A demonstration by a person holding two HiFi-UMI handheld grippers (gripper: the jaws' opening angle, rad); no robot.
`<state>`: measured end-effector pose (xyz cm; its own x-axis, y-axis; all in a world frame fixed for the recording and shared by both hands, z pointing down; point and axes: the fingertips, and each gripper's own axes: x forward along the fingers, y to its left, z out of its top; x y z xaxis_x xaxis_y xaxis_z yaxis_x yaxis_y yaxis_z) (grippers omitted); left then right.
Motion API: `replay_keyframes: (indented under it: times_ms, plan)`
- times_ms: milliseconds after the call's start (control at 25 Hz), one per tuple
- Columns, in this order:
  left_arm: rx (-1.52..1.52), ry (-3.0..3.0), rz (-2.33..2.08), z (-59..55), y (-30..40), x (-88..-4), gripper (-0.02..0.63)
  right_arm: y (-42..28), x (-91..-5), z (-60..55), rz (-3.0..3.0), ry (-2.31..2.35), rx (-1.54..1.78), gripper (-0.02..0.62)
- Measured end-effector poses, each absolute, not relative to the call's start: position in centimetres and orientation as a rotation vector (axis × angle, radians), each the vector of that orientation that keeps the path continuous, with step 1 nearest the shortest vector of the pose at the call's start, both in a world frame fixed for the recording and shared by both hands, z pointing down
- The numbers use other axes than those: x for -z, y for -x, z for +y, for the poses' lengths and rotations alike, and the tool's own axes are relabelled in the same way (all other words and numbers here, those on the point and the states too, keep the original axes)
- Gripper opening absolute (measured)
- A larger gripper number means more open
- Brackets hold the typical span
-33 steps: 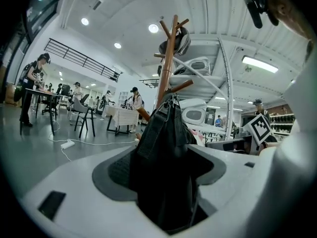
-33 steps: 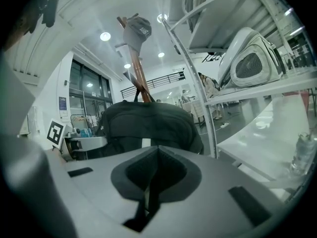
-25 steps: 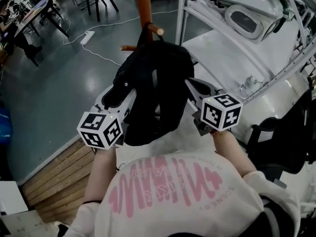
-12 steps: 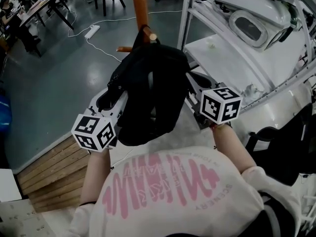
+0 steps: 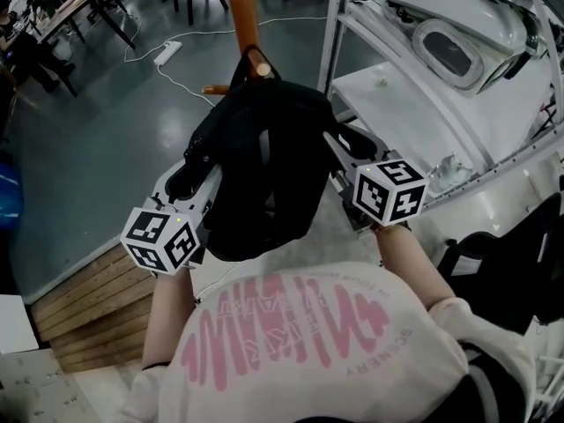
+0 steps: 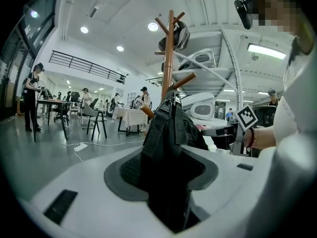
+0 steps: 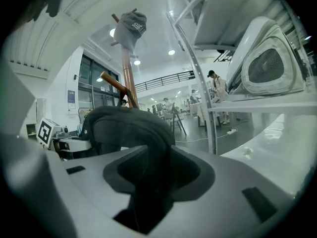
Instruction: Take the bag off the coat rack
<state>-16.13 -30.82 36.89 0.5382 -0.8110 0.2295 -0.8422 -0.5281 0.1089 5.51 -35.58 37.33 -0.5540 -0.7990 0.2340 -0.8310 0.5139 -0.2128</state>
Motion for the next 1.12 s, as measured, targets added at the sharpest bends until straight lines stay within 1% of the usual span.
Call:
replay_keyframes:
  times_ms: [80, 120, 200, 360, 480, 680, 800, 880, 1000, 1120]
  plan:
    - [-0.224, -2.564, -1.403, -30.8, 16.2, -36.8, 0.167, -5.6, -36.9, -35.8, -2.654, -1.441, -0.438, 0.182]
    - [-0.224, -2.561, -1.407, -30.9, 16.2, -36.8, 0.167, -5.8, -36.7, -36.0, -2.654, -1.460, -0.424, 0.236]
    - [-0.224, -2.556, -1.417, -31.1, 16.3, -36.8, 0.169, -6.5, -36.8, -36.7, -2.641, -1.487, -0.413, 0.254]
    - [-0.224, -2.550, -1.426, -31.3, 16.4, -37.1, 0.170, -6.3, -38.8, -37.3, -2.640, -1.419, -0.501, 0.310]
    - [-0.218, -2.553, -1.420, -31.2, 16.3, -37.1, 0.170, -5.3, -39.8, -37.2, -2.653, -1.342, -0.514, 0.313]
    - [-0.205, -2.551, -1.422, -31.1, 16.2, -37.1, 0.170, -3.8, -41.7, -37.3, -2.626, -1.242, -0.540, 0.350]
    - [-0.208, -2.549, -1.419, -31.0, 16.1, -37.1, 0.170, -3.3, -42.3, -37.4, -2.626, -1.217, -0.561, 0.353]
    - [-0.208, -2.547, -1.420, -31.0, 16.0, -37.1, 0.170, -3.0, -42.4, -37.5, -2.653, -1.203, -0.598, 0.352]
    - [-0.207, -2.543, -1.425, -31.0, 16.0, -37.1, 0.170, -2.6, -42.4, -37.7, -2.693, -1.197, -0.649, 0.324]
    - [-0.204, -2.541, -1.430, -30.8, 16.0, -37.2, 0.170, -2.5, -42.6, -37.7, -2.683, -1.197, -0.616, 0.314]
